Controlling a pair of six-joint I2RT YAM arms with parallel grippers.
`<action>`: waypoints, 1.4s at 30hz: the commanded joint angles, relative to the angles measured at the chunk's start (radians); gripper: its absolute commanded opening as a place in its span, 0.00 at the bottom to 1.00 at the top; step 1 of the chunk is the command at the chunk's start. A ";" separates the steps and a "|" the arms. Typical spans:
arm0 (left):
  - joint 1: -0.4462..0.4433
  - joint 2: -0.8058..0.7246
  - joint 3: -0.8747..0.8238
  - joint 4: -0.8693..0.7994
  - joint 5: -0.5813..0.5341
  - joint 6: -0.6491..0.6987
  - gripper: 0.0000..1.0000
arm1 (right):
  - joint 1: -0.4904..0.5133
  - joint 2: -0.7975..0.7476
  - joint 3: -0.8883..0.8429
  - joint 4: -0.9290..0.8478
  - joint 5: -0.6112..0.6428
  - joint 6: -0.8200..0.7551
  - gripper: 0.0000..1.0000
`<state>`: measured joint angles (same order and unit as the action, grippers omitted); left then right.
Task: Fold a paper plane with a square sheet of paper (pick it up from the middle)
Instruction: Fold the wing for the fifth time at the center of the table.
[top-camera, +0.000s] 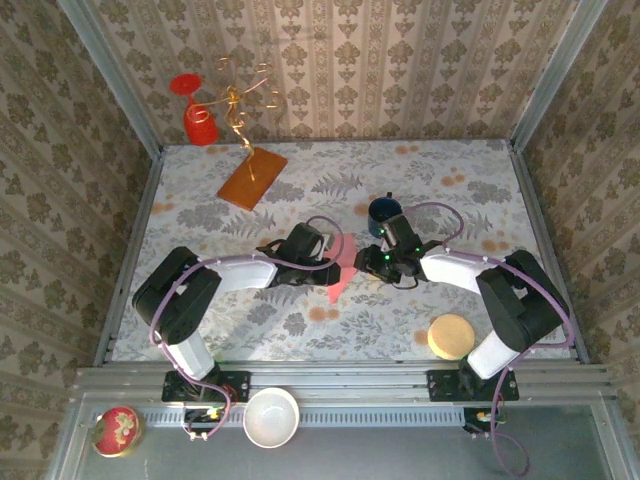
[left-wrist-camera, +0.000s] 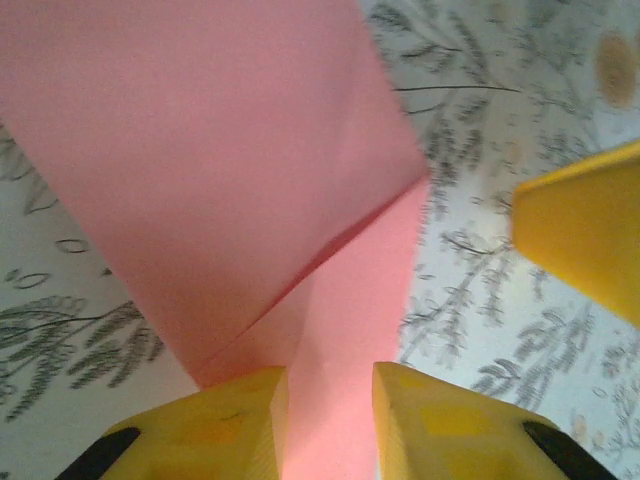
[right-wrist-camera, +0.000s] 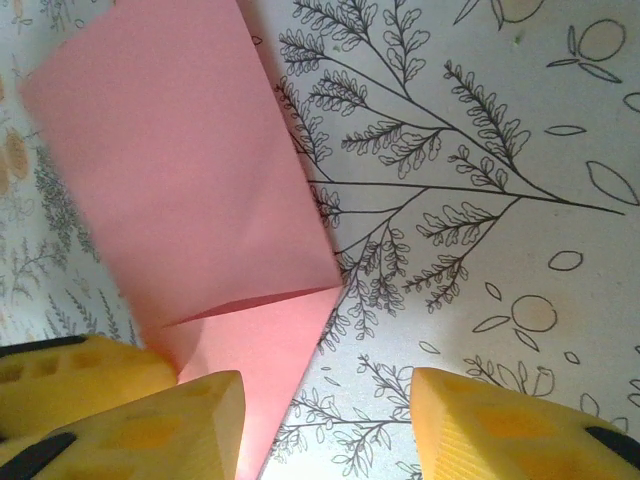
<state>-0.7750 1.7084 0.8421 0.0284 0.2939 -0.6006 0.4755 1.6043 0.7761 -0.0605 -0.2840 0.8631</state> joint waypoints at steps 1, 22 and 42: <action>0.027 0.013 -0.041 0.022 0.001 -0.078 0.28 | -0.010 -0.002 -0.014 0.050 -0.056 0.023 0.49; 0.106 0.038 -0.171 0.188 0.131 -0.217 0.26 | 0.006 0.149 0.038 0.170 -0.208 0.086 0.35; 0.108 -0.016 -0.149 0.112 0.109 -0.167 0.24 | 0.023 0.176 0.070 0.239 -0.155 0.125 0.08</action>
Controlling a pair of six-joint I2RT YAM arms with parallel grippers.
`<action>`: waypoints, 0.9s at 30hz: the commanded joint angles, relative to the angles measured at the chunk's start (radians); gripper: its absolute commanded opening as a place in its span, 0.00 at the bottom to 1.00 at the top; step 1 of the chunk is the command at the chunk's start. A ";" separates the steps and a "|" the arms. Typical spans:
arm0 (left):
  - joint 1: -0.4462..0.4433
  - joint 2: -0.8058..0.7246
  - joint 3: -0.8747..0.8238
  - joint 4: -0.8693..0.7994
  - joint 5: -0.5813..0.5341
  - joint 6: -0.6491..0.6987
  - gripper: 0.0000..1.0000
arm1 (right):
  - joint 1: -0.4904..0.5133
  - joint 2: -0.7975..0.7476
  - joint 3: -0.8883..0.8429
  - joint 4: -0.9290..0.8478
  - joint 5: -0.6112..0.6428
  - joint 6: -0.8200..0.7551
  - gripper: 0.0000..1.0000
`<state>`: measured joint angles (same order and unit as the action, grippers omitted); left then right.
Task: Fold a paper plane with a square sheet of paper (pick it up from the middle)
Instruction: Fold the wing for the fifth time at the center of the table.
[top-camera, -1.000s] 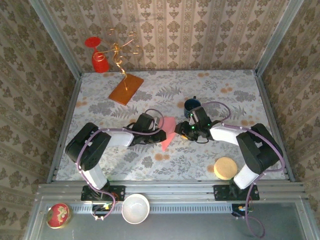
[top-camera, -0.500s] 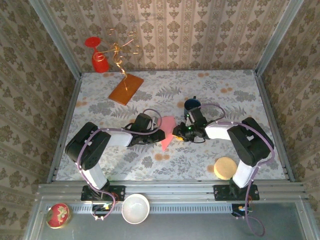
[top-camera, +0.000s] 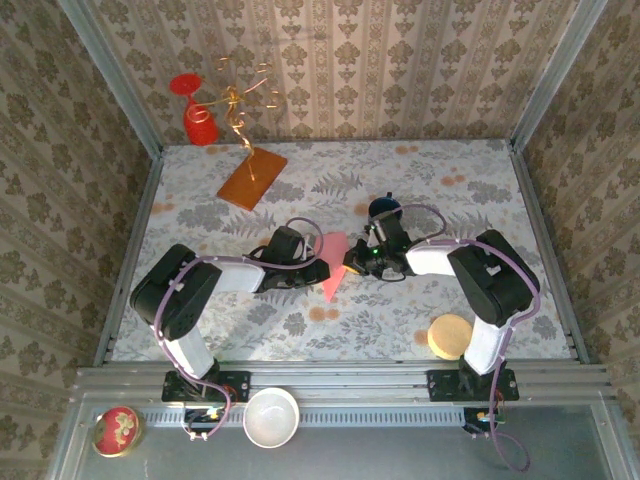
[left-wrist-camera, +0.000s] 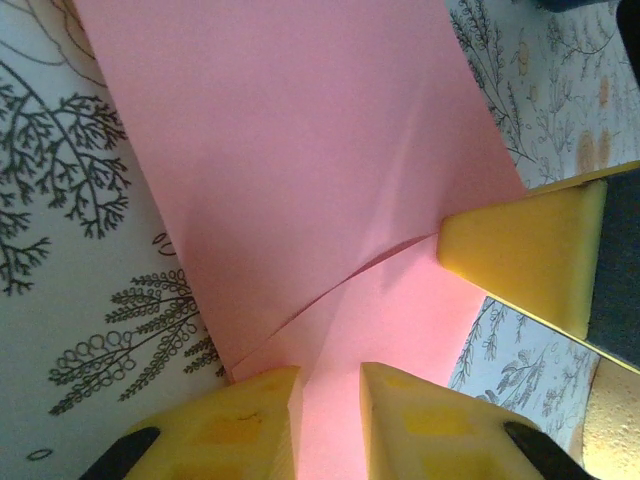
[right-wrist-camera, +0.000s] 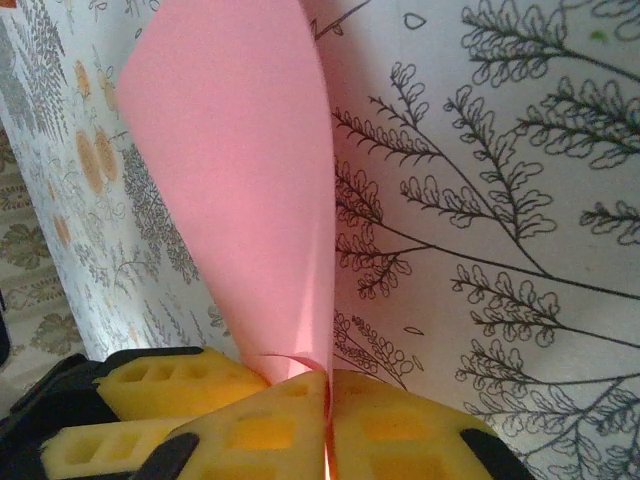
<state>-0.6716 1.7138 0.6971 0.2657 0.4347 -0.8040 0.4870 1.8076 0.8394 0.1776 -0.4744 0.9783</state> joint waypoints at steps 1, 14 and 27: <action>0.002 -0.040 0.000 -0.137 -0.040 0.044 0.24 | 0.015 -0.046 -0.003 -0.001 0.055 0.016 0.06; -0.211 -0.231 0.087 -0.281 -0.354 0.311 0.35 | 0.065 -0.305 -0.152 -0.029 0.312 0.249 0.00; -0.338 -0.146 0.092 -0.153 -0.461 0.637 0.43 | 0.065 -0.371 -0.179 -0.101 0.323 0.407 0.01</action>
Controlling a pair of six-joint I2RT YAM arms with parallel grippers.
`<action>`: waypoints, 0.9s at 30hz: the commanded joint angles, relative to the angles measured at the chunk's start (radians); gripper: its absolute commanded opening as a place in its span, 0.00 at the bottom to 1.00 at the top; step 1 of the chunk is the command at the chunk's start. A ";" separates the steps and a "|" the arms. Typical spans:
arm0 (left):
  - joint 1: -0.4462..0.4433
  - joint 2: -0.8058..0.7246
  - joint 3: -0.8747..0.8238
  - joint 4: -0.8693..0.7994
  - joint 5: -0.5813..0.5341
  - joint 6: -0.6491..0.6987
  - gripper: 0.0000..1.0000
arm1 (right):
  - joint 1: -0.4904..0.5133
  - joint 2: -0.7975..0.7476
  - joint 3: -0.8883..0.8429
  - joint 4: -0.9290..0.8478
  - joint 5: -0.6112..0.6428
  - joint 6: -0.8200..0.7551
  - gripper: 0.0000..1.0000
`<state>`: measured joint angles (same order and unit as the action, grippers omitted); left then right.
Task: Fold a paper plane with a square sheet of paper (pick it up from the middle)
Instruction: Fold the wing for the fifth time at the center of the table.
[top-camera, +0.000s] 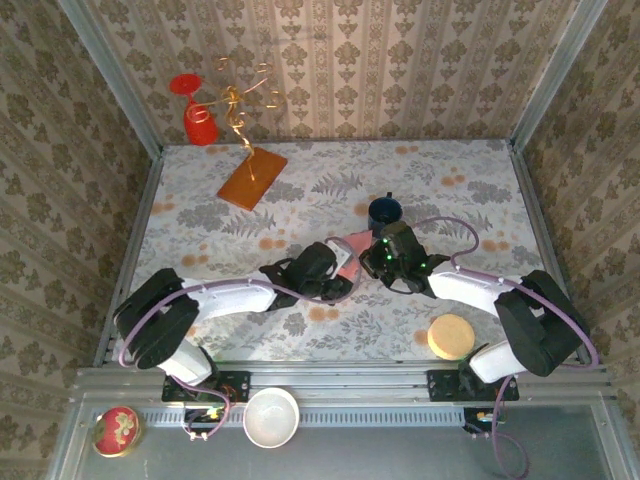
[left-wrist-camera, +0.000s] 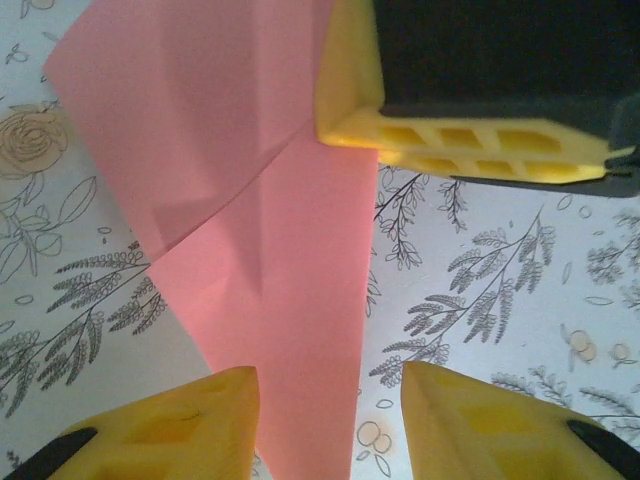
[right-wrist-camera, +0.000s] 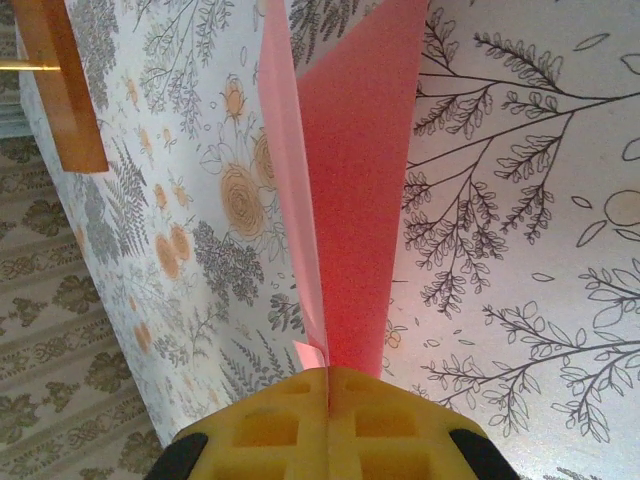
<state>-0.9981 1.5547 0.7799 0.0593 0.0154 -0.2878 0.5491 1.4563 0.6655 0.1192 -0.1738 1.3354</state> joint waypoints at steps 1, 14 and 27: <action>-0.016 0.015 0.002 0.070 -0.043 0.139 0.43 | 0.003 -0.020 -0.004 -0.042 0.017 0.051 0.01; -0.029 0.073 -0.033 0.163 -0.043 0.281 0.42 | -0.003 0.010 0.009 -0.046 -0.041 0.074 0.02; -0.029 0.093 -0.073 0.214 -0.058 0.269 0.27 | -0.023 0.002 -0.009 -0.062 -0.058 0.081 0.05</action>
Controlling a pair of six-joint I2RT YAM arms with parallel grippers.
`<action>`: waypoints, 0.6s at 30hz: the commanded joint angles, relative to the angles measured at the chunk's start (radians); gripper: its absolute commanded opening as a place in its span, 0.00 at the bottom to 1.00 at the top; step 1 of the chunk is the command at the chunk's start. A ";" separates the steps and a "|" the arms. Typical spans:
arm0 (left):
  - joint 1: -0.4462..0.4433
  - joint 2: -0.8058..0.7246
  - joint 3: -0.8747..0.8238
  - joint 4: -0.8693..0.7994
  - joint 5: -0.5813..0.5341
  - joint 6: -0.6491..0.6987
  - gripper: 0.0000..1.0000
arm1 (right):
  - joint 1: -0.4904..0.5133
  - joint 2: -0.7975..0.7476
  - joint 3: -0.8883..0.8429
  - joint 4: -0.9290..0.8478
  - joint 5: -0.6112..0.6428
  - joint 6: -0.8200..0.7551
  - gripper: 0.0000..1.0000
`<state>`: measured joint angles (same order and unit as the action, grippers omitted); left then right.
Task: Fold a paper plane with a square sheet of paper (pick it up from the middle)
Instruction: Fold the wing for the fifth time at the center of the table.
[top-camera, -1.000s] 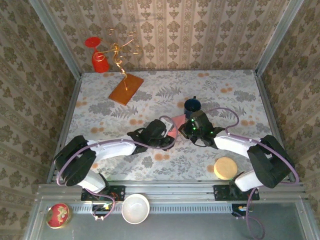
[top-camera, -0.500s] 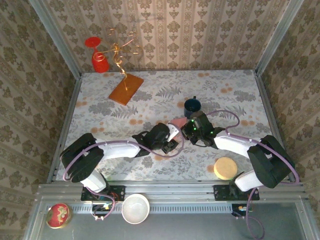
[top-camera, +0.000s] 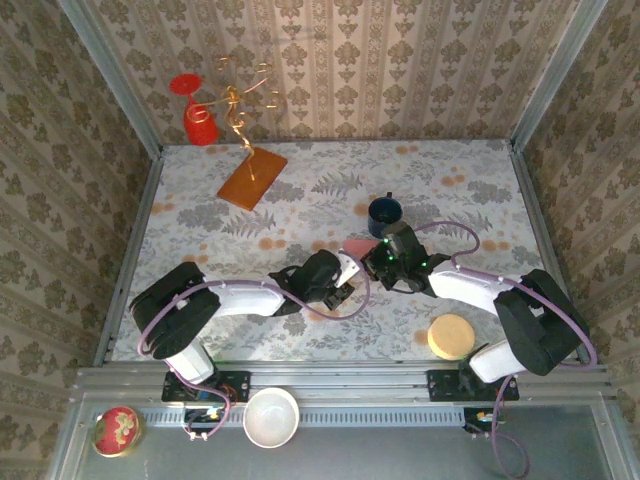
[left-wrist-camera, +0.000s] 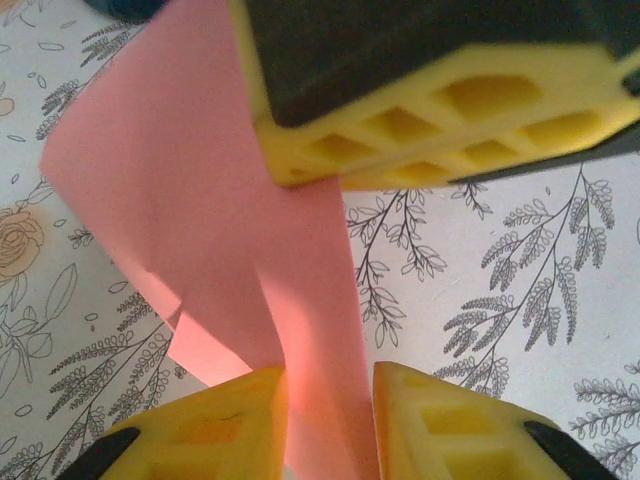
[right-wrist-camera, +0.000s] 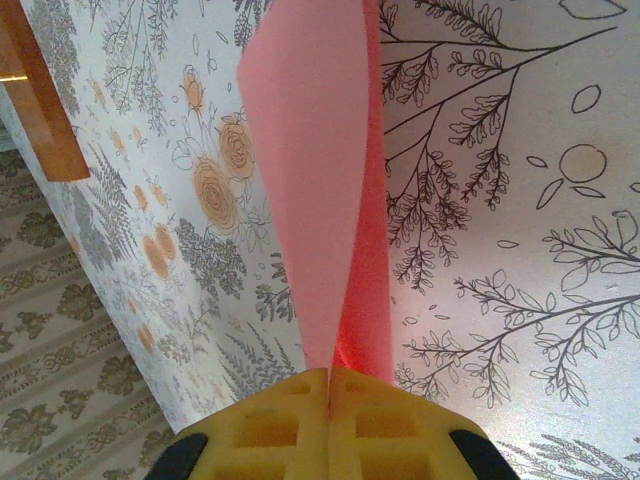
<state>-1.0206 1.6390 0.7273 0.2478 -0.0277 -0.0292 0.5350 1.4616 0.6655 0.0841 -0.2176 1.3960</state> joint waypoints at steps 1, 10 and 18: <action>-0.006 0.009 -0.024 0.029 -0.016 0.011 0.26 | -0.010 -0.005 -0.010 -0.027 -0.015 0.020 0.05; -0.006 0.007 -0.041 0.045 -0.001 0.023 0.13 | -0.025 -0.009 -0.005 -0.071 -0.025 -0.005 0.22; -0.007 -0.002 -0.067 0.059 0.014 0.033 0.11 | -0.064 0.000 0.047 -0.199 -0.034 -0.122 0.54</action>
<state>-1.0206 1.6390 0.6727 0.2890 -0.0292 -0.0212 0.4816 1.4612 0.6716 -0.0299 -0.2409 1.3342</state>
